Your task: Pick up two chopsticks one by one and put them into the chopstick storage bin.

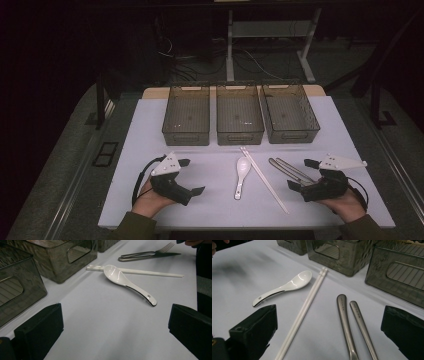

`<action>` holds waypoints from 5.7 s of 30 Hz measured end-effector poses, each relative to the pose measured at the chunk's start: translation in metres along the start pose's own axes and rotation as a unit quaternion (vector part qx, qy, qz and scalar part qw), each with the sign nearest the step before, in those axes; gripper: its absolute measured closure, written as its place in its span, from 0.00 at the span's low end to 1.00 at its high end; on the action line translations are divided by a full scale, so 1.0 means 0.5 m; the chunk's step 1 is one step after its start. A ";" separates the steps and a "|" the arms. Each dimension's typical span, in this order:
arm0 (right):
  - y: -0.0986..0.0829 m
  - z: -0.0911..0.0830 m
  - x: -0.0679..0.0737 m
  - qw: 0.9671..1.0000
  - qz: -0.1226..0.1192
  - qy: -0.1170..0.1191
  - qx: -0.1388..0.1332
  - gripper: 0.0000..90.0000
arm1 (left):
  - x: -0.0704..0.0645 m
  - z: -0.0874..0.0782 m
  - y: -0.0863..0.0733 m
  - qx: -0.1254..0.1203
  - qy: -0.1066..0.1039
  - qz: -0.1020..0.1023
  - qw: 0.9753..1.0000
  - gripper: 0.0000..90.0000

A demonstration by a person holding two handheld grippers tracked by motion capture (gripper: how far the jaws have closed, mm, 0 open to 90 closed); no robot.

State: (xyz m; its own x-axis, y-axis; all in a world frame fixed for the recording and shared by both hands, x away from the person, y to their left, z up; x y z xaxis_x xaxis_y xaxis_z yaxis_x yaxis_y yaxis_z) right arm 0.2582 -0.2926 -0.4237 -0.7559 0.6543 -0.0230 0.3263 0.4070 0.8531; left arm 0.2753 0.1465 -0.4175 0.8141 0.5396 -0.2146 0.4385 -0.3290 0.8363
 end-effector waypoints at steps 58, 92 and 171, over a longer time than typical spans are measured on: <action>0.079 0.116 0.010 0.994 -0.008 0.042 0.103 0.08 | -0.007 0.003 -0.005 0.010 0.001 -0.014 1.000 0.00; 0.049 0.140 0.047 0.976 -0.024 0.078 0.204 0.84 | -0.007 0.002 -0.006 0.016 0.000 -0.008 1.000 0.00; 0.128 0.235 0.009 0.920 -0.023 0.027 0.390 0.94 | -0.009 0.004 -0.007 0.015 -0.004 -0.010 1.000 0.00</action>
State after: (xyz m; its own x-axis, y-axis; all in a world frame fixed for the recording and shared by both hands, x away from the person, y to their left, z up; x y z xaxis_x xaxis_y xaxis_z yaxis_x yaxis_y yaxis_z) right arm 0.3424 -0.1890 -0.4303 -0.7996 0.6006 -0.0058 0.5852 0.7812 0.2173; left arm 0.2711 0.1437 -0.4206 0.8078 0.5402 -0.2359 0.4664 -0.3410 0.8162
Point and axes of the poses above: each handheld gripper's, and its own axes: z roughly forward along the jaws, y roughly out of its top, x roughly to its left, the point moved 1 cm from there along z, roughly forward along the jaws, and after that the axes turned 10 degrees about -z, right-handed, at the moved point
